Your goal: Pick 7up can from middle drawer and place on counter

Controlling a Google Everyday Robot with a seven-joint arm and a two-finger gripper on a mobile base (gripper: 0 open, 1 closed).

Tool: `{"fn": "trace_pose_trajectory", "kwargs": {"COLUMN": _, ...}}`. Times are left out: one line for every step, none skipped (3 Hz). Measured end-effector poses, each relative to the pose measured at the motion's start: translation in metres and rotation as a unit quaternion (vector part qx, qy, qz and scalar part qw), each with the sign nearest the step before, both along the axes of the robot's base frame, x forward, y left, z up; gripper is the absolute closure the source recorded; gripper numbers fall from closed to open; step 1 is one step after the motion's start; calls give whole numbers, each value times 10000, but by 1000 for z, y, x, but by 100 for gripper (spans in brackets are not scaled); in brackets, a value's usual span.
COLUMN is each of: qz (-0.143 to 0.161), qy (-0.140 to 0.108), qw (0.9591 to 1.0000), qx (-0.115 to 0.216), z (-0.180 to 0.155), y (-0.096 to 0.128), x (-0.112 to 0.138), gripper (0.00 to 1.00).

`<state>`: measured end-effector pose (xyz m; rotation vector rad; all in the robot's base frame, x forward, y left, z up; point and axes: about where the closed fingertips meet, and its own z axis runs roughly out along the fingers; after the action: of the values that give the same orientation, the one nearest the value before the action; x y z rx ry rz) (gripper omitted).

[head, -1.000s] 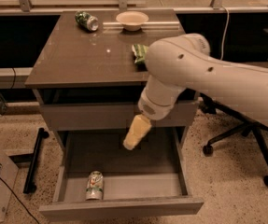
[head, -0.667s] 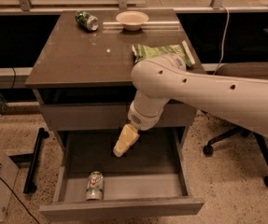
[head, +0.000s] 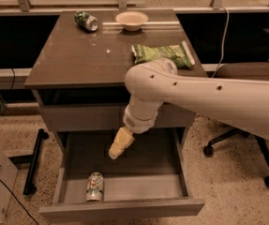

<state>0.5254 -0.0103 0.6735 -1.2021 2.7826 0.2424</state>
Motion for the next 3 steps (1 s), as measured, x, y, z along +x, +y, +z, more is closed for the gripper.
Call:
{"fn": "trace_pose_trajectory", "kwargs": {"qz": -255, "qy": 352, "qw": 9991, "qx": 23, "z": -41, "y": 31, "x": 3, "gripper": 0}}
{"fn": "trace_pose_trajectory", "kwargs": {"qz": -621, "qy": 695, "qw": 9956, "qx": -57, "z": -87, "y": 52, "x": 2, "gripper": 0}}
{"fn": "trace_pose_trajectory", "kwargs": {"qz": -1119, "qy": 922, "qw": 9890, "qx": -288, "z": -132, "y": 70, "x": -1, "gripper": 0}}
